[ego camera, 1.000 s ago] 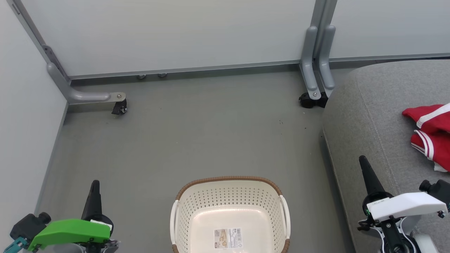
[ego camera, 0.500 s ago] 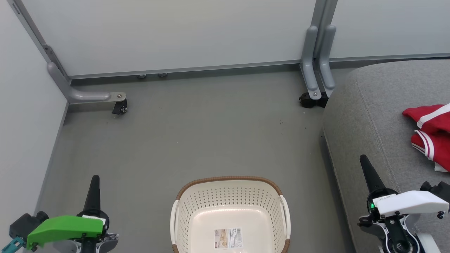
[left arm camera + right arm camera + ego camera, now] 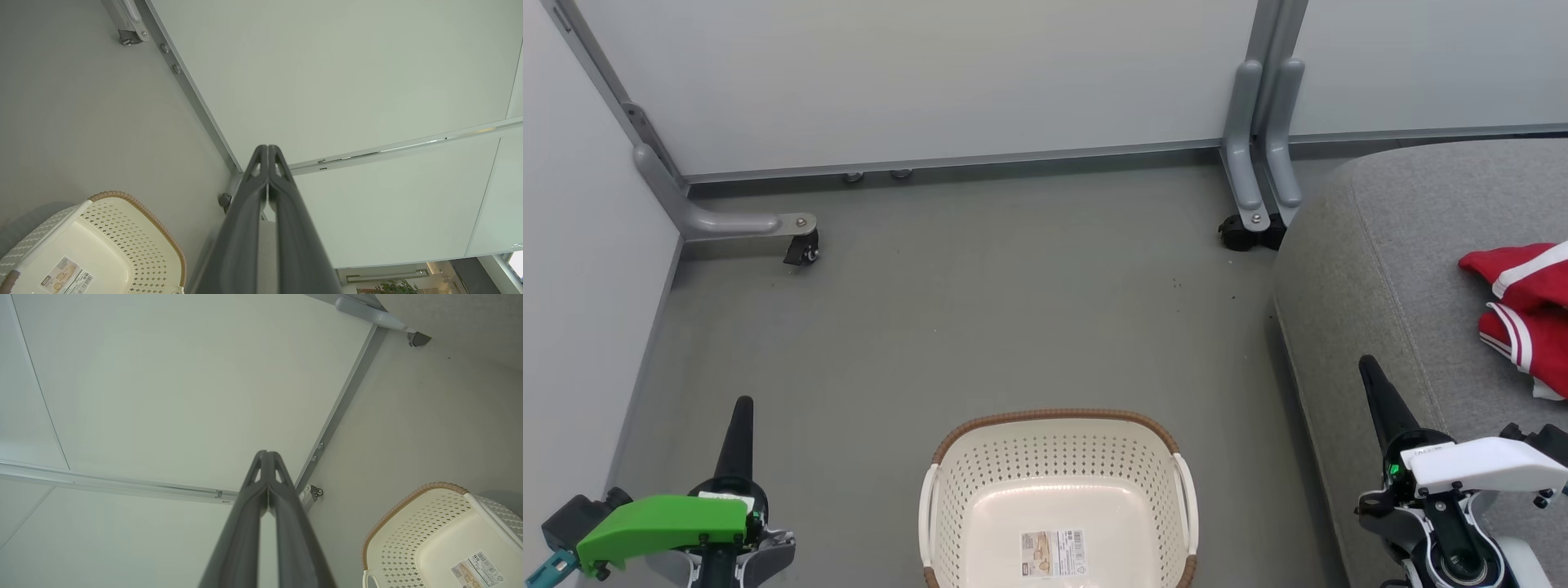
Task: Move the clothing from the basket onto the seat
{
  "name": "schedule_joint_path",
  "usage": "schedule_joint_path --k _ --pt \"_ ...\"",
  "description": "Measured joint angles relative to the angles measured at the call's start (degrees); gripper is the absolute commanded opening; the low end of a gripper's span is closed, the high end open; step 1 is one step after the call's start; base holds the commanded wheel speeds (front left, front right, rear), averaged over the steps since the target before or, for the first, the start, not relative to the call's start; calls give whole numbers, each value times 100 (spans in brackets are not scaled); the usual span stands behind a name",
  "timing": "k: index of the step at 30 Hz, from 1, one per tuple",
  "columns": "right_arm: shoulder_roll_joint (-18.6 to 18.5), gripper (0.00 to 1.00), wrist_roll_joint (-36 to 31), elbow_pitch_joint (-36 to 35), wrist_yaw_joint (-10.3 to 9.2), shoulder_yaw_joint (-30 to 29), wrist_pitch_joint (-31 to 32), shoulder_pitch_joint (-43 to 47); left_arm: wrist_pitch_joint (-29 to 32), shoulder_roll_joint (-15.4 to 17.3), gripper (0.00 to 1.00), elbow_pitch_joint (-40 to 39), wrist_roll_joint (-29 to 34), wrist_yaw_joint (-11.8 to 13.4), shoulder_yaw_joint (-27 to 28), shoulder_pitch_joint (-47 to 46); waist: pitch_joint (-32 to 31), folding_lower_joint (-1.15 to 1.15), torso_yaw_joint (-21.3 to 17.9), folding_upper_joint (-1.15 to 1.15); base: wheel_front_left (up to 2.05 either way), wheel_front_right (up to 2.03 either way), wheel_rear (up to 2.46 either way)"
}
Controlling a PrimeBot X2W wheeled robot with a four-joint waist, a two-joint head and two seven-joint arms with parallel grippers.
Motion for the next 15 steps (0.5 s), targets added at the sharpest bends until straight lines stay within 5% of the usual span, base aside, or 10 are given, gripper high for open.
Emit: schedule_joint_path --k 15 --pt "3 0 684 168 0 -54 74 -124 180 -66 0 -14 -644 -49 104 -66 3 0 7 0 0 0 0"
